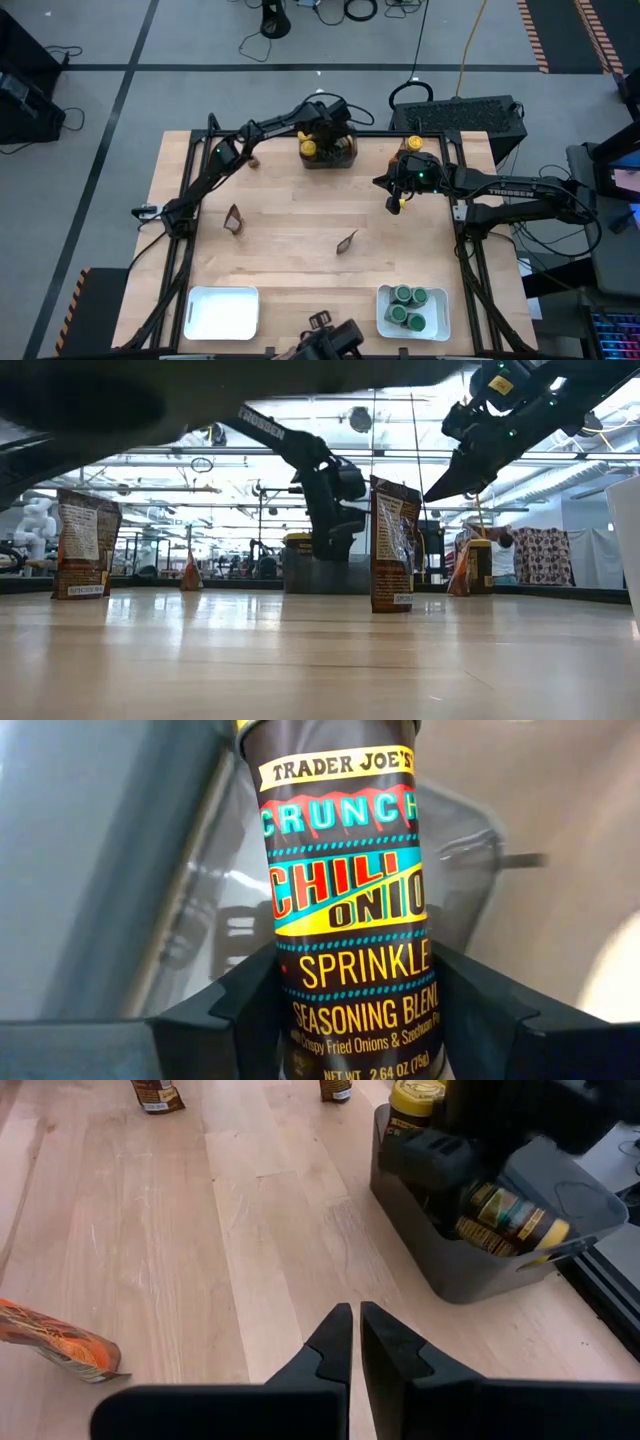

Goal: Sort spices by type
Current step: Put the bottom left yellow seasoning bottle into the gray bin

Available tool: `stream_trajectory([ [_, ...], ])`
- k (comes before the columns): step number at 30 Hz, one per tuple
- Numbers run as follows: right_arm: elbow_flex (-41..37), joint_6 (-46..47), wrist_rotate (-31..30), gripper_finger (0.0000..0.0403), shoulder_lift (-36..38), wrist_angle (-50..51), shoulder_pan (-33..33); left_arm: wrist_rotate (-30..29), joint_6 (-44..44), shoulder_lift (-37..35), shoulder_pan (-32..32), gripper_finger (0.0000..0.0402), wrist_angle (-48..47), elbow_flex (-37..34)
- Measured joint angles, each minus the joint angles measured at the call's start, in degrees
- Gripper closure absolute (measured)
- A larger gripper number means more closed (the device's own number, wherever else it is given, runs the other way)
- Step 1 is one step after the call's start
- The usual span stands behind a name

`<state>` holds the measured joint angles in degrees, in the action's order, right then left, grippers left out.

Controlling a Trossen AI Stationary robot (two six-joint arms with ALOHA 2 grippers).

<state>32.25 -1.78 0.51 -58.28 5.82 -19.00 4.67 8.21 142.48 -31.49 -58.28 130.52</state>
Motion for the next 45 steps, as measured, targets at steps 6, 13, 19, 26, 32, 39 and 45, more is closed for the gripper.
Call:
stream_trajectory([
  [6,0.0,0.02,0.0,0.0397,0.0,-0.46,0.0,-0.23,1.25,-4.06,0.29,0.0188,0.84,0.04],
  [13,0.0,-0.32,-0.09,0.0397,-0.01,-1.82,0.0,-0.07,2.82,-10.28,0.37,0.0189,-1.1,0.05],
  [19,-0.02,-0.99,0.41,0.0395,0.14,-6.0,-0.01,9.89,4.43,-17.87,1.33,0.0189,-7.79,0.07],
  [26,-0.04,-2.38,10.39,0.0359,2.02,-13.27,0.83,19.93,7.56,-26.88,4.63,0.0189,-17.81,0.09],
  [32,3.07,-4.37,11.75,0.028,2.81,-16.43,5.65,23.89,7.77,-31.86,9.5,0.0189,-20.61,0.09],
  [39,11.81,-6.71,11.59,0.016,0.27,-12.76,11.89,24.97,9.11,-32.81,17.42,0.0189,-23.06,0.07],
  [45,16.13,-8.79,6.52,0.0091,0.31,-6.52,15.41,25.05,8.22,-32.9,21.31,0.0189,-22.66,-3.45],
])
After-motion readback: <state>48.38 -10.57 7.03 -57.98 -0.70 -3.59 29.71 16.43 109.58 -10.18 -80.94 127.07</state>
